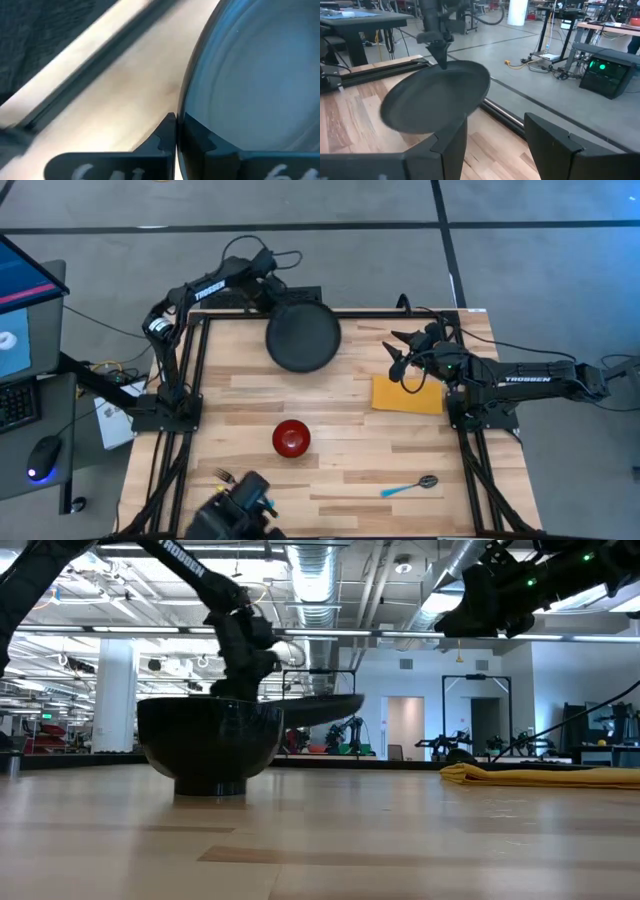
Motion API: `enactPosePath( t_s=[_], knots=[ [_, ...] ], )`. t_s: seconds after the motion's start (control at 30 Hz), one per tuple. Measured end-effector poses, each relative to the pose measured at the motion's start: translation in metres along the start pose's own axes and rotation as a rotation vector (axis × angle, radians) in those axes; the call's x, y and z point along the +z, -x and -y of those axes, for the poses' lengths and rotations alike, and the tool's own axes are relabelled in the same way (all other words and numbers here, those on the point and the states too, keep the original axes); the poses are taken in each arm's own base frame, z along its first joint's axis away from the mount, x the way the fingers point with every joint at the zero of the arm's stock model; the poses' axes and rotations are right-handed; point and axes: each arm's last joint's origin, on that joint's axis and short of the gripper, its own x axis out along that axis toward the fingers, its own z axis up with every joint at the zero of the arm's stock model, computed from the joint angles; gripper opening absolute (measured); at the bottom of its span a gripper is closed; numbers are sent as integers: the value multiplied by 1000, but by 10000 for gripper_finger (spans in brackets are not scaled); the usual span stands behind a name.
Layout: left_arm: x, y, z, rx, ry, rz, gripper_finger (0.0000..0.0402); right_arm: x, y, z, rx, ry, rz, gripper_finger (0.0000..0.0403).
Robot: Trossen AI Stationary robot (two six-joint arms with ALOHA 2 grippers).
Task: Set table place
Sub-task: Move the black plate to the top center of the table
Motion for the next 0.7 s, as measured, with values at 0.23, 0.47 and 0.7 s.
enactPosePath(
  t_s=[0.23,0.47,0.7],
  knots=[
    [3,-10,49,-5,-88,18,0,0,0,0,0,0,0,221],
    [3,-18,79,-27,-142,43,0,0,0,0,0,0,-1,221],
    [2,-45,86,28,-153,-17,0,0,0,0,3,-16,-1,221]
  ],
)
